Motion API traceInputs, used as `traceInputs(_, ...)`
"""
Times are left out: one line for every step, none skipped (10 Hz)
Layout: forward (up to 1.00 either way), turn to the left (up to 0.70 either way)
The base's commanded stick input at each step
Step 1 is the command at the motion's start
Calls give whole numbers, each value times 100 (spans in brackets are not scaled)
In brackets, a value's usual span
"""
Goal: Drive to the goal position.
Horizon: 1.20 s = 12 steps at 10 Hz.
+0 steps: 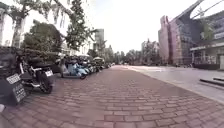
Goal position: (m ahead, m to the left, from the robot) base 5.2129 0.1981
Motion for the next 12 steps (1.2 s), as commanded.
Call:
traceInputs(70,0)
traceInputs(70,0)
traceInputs(70,0)
traceInputs(70,0)
traceInputs(70,0)
traceInputs(70,0)
traceInputs(70,0)
traceInputs(70,0)
traceInputs(70,0)
traceInputs(70,0)
traceInputs(70,0)
traceInputs(70,0)
